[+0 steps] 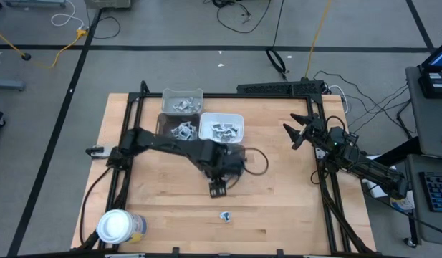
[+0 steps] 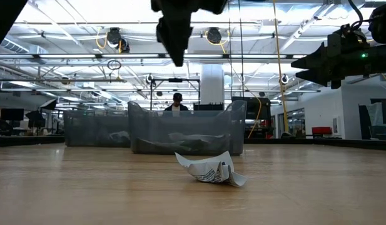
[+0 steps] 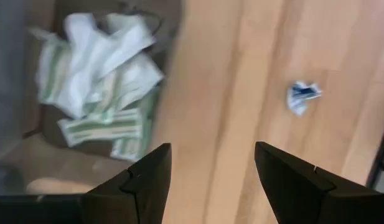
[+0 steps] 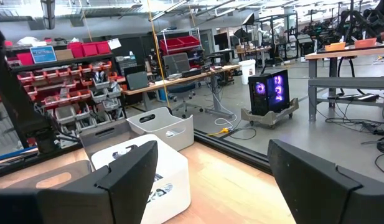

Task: Pick & Place First Aid Supplies
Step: Put the blue alcohol pad into the left black bin

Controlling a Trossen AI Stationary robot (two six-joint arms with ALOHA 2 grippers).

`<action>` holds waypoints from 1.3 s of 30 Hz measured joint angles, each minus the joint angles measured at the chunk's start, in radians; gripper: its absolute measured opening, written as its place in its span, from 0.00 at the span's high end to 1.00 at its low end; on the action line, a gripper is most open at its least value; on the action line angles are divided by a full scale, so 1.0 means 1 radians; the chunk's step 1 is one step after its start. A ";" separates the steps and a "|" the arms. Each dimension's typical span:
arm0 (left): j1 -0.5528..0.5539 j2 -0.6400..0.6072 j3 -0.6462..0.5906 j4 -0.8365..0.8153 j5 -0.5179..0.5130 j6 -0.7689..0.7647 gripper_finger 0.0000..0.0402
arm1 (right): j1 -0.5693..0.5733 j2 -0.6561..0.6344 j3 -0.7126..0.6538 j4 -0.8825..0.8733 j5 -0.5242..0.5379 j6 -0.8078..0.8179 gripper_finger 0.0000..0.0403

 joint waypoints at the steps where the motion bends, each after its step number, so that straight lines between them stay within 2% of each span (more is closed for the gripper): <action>1: -0.015 0.018 0.025 -0.003 0.000 -0.002 0.41 | 0.000 0.000 0.000 0.000 0.000 0.000 0.26; 12: -0.143 0.168 0.238 -0.008 0.095 -0.011 0.41 | 0.000 0.000 0.000 0.000 0.000 0.000 0.26; 20: -0.197 0.199 0.244 0.038 0.093 -0.015 0.41 | 0.000 0.000 0.000 0.000 0.000 0.000 0.26; 33: -0.262 0.349 0.242 0.067 0.043 0.009 0.41 | 0.000 0.003 0.000 -0.006 0.000 0.000 0.26; 39: -0.268 0.389 0.242 0.079 -0.033 0.044 0.41 | 0.000 0.003 0.000 -0.006 0.000 0.000 0.26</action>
